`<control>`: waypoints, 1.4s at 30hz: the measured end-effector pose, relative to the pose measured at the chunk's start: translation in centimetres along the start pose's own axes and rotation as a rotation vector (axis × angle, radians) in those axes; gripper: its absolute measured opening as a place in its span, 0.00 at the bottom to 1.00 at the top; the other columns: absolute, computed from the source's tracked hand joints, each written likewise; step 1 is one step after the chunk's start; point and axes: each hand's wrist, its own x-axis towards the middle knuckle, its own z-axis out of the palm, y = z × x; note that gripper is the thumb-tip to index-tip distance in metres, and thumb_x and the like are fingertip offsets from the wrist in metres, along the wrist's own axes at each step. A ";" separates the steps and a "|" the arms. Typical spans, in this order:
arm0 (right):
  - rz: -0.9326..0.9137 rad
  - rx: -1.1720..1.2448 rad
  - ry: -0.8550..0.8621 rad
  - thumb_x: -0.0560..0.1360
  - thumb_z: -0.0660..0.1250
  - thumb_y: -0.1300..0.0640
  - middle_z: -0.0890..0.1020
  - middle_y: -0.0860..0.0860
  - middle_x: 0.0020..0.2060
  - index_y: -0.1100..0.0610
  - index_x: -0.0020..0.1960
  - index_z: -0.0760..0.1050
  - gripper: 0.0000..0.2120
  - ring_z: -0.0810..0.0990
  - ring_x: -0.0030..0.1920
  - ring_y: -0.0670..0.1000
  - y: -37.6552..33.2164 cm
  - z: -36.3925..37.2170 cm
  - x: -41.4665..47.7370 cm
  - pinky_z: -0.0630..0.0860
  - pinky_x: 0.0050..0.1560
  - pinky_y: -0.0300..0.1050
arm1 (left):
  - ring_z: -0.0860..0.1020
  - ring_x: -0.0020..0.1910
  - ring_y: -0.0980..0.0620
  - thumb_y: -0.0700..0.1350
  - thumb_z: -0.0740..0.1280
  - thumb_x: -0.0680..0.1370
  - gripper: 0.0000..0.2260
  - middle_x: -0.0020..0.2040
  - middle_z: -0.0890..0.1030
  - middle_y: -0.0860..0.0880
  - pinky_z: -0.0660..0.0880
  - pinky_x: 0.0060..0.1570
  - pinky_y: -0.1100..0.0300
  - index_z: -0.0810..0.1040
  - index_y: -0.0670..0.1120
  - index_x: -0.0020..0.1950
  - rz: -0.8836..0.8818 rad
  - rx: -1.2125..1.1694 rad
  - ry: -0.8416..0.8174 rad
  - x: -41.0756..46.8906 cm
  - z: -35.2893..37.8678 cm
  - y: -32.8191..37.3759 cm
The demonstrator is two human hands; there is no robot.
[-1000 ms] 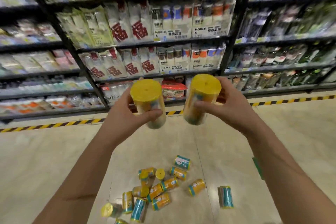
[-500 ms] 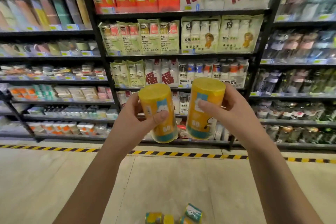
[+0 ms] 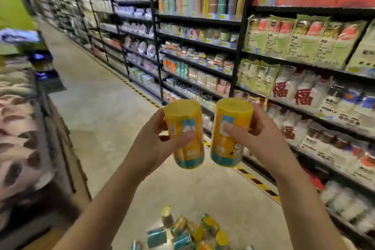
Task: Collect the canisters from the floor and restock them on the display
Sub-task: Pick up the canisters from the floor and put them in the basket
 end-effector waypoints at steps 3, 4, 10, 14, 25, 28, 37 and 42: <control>-0.027 0.078 -0.161 0.66 0.76 0.42 0.85 0.40 0.50 0.41 0.59 0.77 0.23 0.84 0.51 0.41 -0.5 5.0 -0.2 0.79 0.46 0.38 | 0.83 0.53 0.54 0.61 0.77 0.65 0.25 0.52 0.85 0.54 0.81 0.51 0.55 0.78 0.61 0.59 -0.035 0.086 0.165 -5.0 -4.1 -0.1; -0.028 0.109 -0.209 0.65 0.76 0.43 0.85 0.40 0.50 0.41 0.58 0.77 0.22 0.84 0.51 0.42 -0.9 6.8 -0.5 0.79 0.47 0.38 | 0.83 0.54 0.54 0.62 0.77 0.65 0.24 0.52 0.85 0.54 0.81 0.52 0.55 0.78 0.61 0.59 -0.049 0.103 0.213 -6.7 -5.6 -0.1; -0.098 0.166 -0.512 0.66 0.79 0.43 0.85 0.43 0.50 0.40 0.56 0.78 0.20 0.84 0.50 0.47 -4.4 19.4 -4.3 0.79 0.46 0.47 | 0.82 0.58 0.53 0.65 0.79 0.64 0.31 0.57 0.85 0.54 0.77 0.62 0.43 0.76 0.59 0.64 -0.134 0.129 0.513 -18.7 -15.3 1.0; -0.155 0.202 -0.674 0.68 0.81 0.49 0.85 0.41 0.51 0.42 0.58 0.77 0.21 0.83 0.52 0.43 -8.0 28.6 -10.0 0.78 0.47 0.40 | 0.82 0.58 0.54 0.57 0.80 0.69 0.26 0.56 0.85 0.54 0.79 0.58 0.53 0.76 0.57 0.65 -0.154 0.157 0.710 -28.3 -21.0 2.3; -0.314 0.221 -1.154 0.63 0.81 0.42 0.84 0.37 0.54 0.45 0.63 0.77 0.31 0.82 0.54 0.38 -18.9 54.5 -30.3 0.78 0.50 0.33 | 0.82 0.57 0.55 0.55 0.81 0.69 0.25 0.56 0.84 0.55 0.78 0.61 0.45 0.77 0.59 0.63 -0.304 0.256 1.146 -58.7 -37.2 3.7; -0.310 0.246 -1.292 0.66 0.81 0.53 0.84 0.34 0.49 0.45 0.60 0.76 0.26 0.82 0.50 0.34 -20.9 60.4 -35.9 0.75 0.46 0.28 | 0.83 0.56 0.54 0.54 0.80 0.70 0.24 0.56 0.84 0.54 0.79 0.57 0.51 0.76 0.59 0.63 -0.328 0.274 1.262 -65.5 -40.1 4.0; -0.394 0.278 -1.604 0.65 0.83 0.49 0.84 0.38 0.54 0.40 0.60 0.75 0.28 0.82 0.55 0.40 -25.3 78.4 -46.6 0.78 0.57 0.42 | 0.81 0.58 0.55 0.55 0.82 0.67 0.27 0.58 0.83 0.55 0.77 0.56 0.57 0.76 0.59 0.63 -0.443 0.336 1.572 -78.9 -49.4 2.5; -0.465 0.287 -1.762 0.66 0.83 0.51 0.82 0.33 0.51 0.40 0.60 0.75 0.28 0.81 0.52 0.36 -27.7 90.0 -50.1 0.76 0.48 0.29 | 0.81 0.56 0.60 0.51 0.80 0.69 0.25 0.56 0.83 0.59 0.77 0.51 0.67 0.76 0.57 0.63 -0.499 0.362 1.672 -82.3 -57.4 1.5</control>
